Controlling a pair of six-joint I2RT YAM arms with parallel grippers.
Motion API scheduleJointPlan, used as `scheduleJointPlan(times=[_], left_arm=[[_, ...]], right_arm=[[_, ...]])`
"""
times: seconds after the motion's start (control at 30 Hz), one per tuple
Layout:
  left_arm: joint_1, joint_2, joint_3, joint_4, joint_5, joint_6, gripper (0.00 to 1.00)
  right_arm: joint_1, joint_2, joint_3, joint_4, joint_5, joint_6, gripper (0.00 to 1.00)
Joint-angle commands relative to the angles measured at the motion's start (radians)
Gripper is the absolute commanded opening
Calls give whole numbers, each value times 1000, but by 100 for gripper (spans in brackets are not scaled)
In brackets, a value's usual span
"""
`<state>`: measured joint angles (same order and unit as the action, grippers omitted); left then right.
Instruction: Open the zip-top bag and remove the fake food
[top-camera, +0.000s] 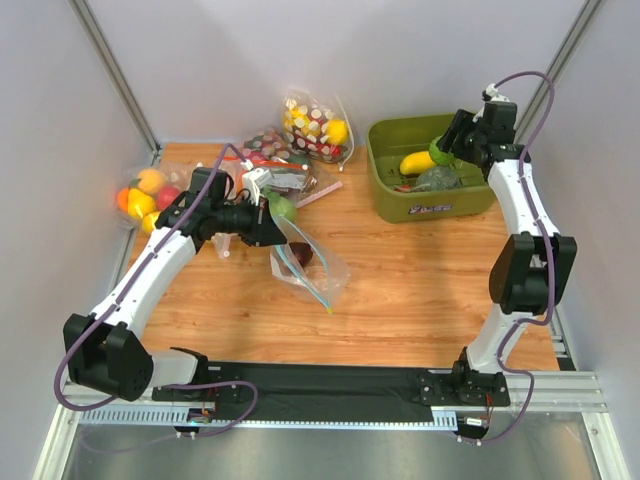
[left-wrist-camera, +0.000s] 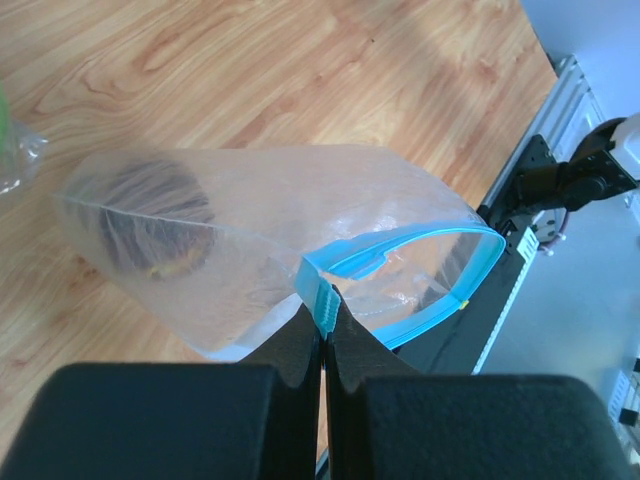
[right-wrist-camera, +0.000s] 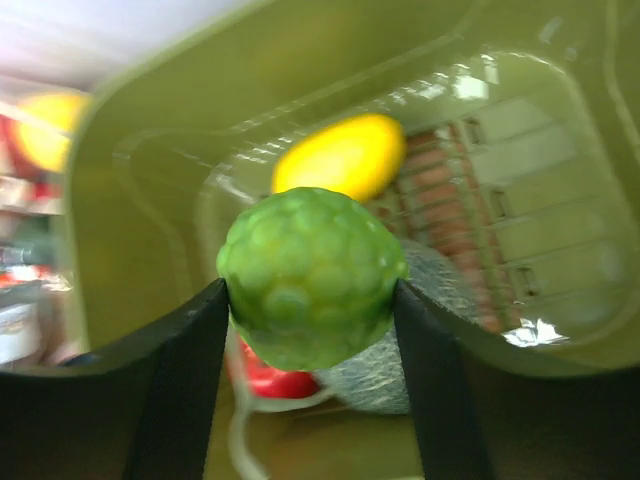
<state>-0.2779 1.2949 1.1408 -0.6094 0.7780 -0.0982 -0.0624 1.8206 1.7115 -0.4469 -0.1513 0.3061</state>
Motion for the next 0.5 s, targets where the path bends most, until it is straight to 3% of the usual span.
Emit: scheduleJointPlan(times=[0.0,0.17,0.47], left_arm=[[6,-23,-1,37,89,23,0],[6,-23,-1,37,105,25,0],[6,-11,-3,53,155,12,0]], right_arm=[[1,55,82,-64,142,-76,67],[-1,104,141,-107,212,-110,85],[3,17,131,-108,185,-124,86]])
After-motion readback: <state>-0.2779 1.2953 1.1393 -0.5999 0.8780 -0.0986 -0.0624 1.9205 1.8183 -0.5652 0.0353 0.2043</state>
